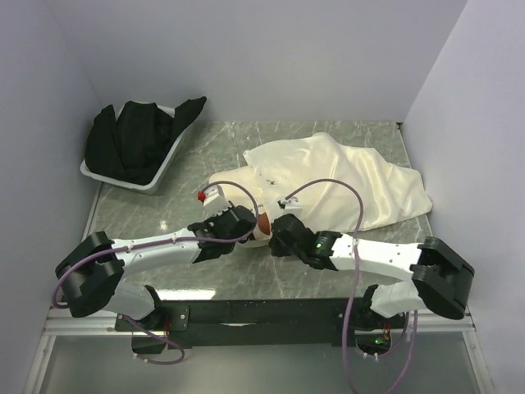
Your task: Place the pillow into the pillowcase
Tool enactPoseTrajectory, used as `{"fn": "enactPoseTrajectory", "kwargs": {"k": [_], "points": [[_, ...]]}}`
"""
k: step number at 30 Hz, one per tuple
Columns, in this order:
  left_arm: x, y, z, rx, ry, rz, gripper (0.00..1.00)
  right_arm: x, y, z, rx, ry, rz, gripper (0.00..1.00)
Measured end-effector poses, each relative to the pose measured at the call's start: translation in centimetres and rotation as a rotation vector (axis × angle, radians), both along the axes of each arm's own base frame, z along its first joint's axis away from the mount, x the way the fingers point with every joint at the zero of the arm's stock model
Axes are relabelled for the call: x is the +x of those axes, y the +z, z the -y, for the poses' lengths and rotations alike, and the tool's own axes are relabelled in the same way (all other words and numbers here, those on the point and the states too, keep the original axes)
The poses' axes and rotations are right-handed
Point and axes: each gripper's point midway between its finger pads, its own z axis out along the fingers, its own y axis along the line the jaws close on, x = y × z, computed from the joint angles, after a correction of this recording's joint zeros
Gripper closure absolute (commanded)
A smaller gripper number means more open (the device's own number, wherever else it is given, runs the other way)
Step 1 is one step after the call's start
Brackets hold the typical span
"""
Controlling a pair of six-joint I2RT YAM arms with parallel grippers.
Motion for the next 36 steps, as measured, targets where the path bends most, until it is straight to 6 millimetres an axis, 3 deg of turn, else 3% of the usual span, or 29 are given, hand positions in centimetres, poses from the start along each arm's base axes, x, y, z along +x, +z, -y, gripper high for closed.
{"fn": "enactPoseTrajectory", "kwargs": {"k": [3, 10, 13, 14, 16, 17, 19, 22, 26, 29, 33, 36], "points": [[0.0, 0.5, 0.2, -0.02, -0.006, 0.015, 0.97, -0.3, 1.6, 0.9, -0.005, 0.01, 0.015, 1.0], [0.5, 2.0, 0.7, -0.028, -0.026, 0.061, 0.92, 0.3, 7.8, 1.1, 0.004, 0.036, 0.075, 1.0], [1.0, 2.7, 1.3, -0.016, -0.04, 0.074, 0.75, 0.3, 9.7, 1.2, -0.004, 0.049, 0.086, 1.0], [1.3, 3.1, 1.5, -0.005, -0.046, 0.079, 0.57, 0.3, 10.5, 1.3, -0.01, 0.053, 0.092, 1.0], [1.9, 4.2, 1.7, 0.017, -0.06, 0.097, 0.42, 0.6, 12.7, 1.3, -0.016, 0.06, 0.113, 1.0], [2.2, 5.0, 1.8, 0.029, -0.063, 0.111, 0.28, 0.8, 14.0, 1.3, -0.013, 0.062, 0.13, 1.0], [2.9, 7.1, 1.9, 0.04, -0.067, 0.153, 0.16, 1.3, 17.6, 1.1, 0.01, 0.071, 0.174, 1.0], [3.1, 10.7, 1.5, 0.027, -0.076, 0.223, 0.06, 2.0, 24.3, 0.7, 0.073, 0.086, 0.267, 1.0], [2.2, 15.7, -0.8, -0.001, -0.061, 0.322, 0.01, 2.7, 32.2, 0.5, 0.161, 0.097, 0.376, 1.0], [1.1, 19.3, -3.3, -0.033, -0.033, 0.39, 0.01, 3.5, 36.4, 0.7, 0.199, 0.099, 0.429, 1.0], [-0.6, 21.8, -6.0, -0.094, -0.013, 0.452, 0.01, 5.1, 39.2, 0.5, 0.218, 0.117, 0.45, 1.0], [-1.5, 21.3, -7.5, -0.107, -0.002, 0.458, 0.01, 6.7, 39.1, -0.6, 0.215, 0.156, 0.412, 1.0]]}}
